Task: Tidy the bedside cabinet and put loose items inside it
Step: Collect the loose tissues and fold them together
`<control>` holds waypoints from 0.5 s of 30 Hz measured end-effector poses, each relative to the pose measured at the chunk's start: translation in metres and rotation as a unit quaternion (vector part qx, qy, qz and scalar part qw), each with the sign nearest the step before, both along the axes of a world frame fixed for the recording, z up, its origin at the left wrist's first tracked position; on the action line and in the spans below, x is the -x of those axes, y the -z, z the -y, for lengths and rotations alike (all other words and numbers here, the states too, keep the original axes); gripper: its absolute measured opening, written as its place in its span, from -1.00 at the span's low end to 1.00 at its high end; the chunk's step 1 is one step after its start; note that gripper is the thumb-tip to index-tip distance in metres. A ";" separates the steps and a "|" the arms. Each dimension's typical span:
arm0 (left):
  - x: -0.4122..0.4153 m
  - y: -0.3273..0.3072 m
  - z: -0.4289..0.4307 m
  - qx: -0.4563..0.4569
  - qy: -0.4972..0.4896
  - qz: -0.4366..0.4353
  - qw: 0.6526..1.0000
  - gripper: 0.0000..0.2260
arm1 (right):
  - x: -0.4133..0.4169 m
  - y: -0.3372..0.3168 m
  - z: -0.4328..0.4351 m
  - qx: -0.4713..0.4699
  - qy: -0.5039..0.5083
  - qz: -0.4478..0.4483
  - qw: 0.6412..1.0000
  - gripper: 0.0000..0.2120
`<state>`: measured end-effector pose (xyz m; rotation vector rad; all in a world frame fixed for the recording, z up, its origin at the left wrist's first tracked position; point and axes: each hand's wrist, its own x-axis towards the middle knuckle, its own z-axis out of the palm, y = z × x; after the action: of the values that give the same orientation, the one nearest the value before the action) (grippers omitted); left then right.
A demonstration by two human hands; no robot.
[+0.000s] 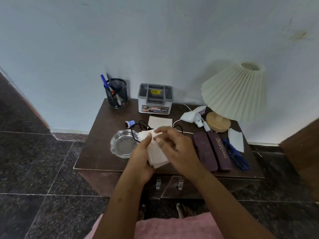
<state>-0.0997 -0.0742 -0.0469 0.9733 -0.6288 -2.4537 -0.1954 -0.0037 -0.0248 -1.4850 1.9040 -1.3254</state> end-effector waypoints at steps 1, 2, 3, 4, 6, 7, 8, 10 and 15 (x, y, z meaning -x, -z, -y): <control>0.002 0.002 -0.001 -0.001 -0.005 0.001 1.000 -0.63 | 0.013 -0.001 0.000 0.004 0.034 0.023 0.999 -0.84; 0.003 0.004 -0.003 -0.004 -0.011 0.000 1.000 -0.66 | 0.029 -0.001 -0.002 -0.001 0.079 0.039 0.996 -0.86; 0.006 0.006 -0.005 -0.006 -0.015 0.001 1.000 -0.69 | 0.047 0.001 -0.004 -0.016 0.131 0.042 0.990 -0.85; 0.008 0.008 -0.007 -0.005 -0.015 0.002 1.000 -0.72 | 0.067 0.004 -0.010 -0.043 0.182 0.034 0.982 -0.84; 0.012 0.012 -0.013 0.005 -0.008 0.007 1.000 -0.76 | 0.105 0.018 -0.027 -0.124 0.277 -0.002 0.953 -0.82; 0.014 0.013 -0.016 0.011 -0.001 0.010 1.000 -0.76 | 0.122 0.027 -0.038 -0.175 0.316 -0.032 0.932 -0.77; 0.017 0.014 -0.019 0.015 0.007 0.013 1.000 -0.75 | 0.135 0.035 -0.049 -0.230 0.340 -0.063 0.910 -0.71; 0.024 0.013 -0.028 0.019 0.023 0.024 0.999 -0.74 | 0.151 0.048 -0.062 -0.333 0.352 -0.092 0.870 -0.63; 0.039 0.011 -0.047 0.021 0.059 0.052 0.997 -0.71 | 0.164 0.063 -0.069 -0.453 0.374 -0.055 0.807 -0.51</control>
<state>-0.1388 -0.0269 -0.0579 1.0813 -0.7907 -2.4919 -0.3592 0.0656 -0.0882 -0.3163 2.7396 -0.3305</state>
